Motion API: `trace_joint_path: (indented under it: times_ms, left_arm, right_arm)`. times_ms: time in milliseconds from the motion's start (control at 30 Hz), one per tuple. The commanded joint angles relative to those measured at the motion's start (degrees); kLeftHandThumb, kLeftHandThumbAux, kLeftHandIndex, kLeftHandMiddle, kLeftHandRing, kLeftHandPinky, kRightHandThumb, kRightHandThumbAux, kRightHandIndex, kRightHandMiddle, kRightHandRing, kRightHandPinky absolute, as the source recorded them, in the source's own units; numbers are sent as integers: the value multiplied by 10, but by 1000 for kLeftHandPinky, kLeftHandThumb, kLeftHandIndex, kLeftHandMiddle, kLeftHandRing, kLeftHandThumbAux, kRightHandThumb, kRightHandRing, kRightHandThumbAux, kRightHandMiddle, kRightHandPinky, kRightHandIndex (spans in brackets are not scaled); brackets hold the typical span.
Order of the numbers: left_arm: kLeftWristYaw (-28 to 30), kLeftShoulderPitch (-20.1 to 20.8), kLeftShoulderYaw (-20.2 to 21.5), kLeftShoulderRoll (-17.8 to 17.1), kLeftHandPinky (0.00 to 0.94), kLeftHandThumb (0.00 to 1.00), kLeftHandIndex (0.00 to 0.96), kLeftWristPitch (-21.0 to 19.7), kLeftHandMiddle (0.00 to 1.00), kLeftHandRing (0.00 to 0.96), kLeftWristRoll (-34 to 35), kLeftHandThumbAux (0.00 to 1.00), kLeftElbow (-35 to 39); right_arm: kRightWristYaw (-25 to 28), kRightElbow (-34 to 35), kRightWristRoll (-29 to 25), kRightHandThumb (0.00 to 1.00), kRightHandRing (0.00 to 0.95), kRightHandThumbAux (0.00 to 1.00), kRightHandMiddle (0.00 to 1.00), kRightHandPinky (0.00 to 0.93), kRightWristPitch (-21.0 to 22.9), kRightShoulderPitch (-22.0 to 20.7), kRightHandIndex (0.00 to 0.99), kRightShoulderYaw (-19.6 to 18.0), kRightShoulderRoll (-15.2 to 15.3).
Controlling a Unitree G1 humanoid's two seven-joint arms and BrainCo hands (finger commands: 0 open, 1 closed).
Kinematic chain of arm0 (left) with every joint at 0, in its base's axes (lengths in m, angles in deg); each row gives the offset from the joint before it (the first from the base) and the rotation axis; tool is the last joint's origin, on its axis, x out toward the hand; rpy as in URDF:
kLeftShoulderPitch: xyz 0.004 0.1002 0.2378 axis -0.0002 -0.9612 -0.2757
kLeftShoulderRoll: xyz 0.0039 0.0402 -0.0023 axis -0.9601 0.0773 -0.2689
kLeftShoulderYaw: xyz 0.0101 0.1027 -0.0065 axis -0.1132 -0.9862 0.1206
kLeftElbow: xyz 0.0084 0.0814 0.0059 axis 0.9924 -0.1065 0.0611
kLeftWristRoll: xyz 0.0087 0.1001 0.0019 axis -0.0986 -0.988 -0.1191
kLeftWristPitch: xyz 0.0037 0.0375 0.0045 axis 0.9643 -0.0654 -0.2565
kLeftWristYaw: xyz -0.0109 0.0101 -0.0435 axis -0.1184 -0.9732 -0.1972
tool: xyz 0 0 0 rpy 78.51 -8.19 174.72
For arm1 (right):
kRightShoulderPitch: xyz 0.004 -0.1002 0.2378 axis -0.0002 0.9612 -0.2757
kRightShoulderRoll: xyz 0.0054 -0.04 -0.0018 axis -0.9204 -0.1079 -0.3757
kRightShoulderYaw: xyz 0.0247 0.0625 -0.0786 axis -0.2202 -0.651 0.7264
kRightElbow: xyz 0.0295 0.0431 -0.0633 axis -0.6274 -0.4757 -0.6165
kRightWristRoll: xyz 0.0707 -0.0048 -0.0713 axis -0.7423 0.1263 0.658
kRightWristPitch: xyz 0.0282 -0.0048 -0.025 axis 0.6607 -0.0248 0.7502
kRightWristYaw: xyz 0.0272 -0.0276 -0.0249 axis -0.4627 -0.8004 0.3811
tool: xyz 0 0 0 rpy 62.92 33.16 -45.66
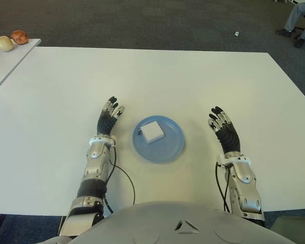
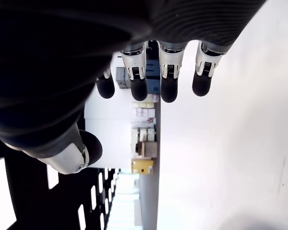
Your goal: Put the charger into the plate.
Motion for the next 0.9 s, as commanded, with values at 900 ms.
trace_joint_path:
  times_ms: [900]
  left_arm:
    - [7, -34, -15, -9, 0, 0, 0, 0, 0, 0, -18, 624, -37]
  right_arm:
    - [1, -8, 1, 0, 88, 615, 108, 55, 3, 2, 0, 2, -1]
